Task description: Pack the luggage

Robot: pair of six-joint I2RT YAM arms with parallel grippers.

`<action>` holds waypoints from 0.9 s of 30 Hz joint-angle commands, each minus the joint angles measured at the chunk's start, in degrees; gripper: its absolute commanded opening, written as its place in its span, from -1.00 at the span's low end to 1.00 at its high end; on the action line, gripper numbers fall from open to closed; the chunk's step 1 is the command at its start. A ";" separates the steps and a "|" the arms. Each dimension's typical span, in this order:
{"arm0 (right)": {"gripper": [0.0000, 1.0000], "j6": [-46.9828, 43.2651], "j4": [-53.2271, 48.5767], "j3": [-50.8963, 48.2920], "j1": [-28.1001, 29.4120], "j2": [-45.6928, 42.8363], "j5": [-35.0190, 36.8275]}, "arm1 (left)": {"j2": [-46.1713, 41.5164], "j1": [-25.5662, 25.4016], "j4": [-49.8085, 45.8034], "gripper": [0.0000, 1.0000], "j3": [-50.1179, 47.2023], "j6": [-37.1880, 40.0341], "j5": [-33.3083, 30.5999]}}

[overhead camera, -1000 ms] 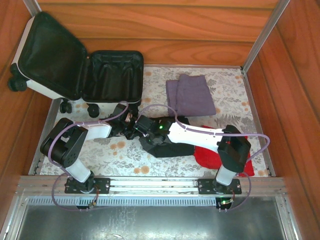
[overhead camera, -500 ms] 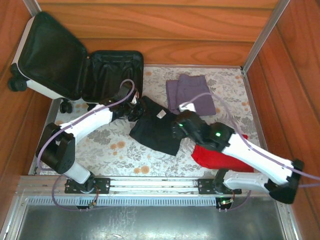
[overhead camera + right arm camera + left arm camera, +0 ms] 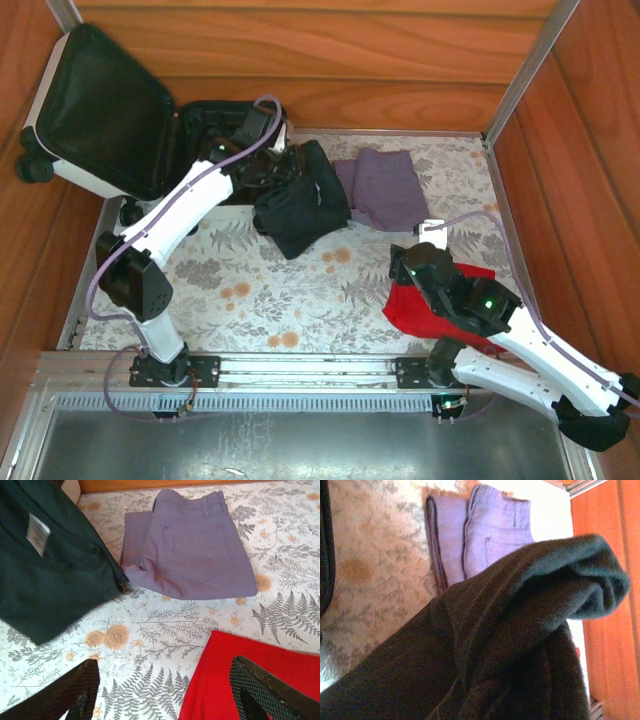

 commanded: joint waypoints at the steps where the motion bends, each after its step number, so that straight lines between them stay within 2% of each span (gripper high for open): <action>1: 0.44 2.76 -0.60 -1.17 -0.53 0.13 1.28 | 2.81 2.01 -1.24 -1.00 7.12 2.25 0.07; 11: 0.44 2.70 0.31 -3.00 -1.04 1.77 1.37 | 14.36 7.66 -2.98 -1.00 30.65 1.22 1.00; 22: 0.44 1.92 2.62 -4.84 -2.02 4.65 0.06 | 32.70 11.79 -2.96 -1.00 56.61 -6.47 -10.68; 27: 0.44 1.91 3.89 -6.26 -2.51 5.53 -1.19 | 35.77 13.97 -1.64 -1.00 60.61 -9.17 -17.03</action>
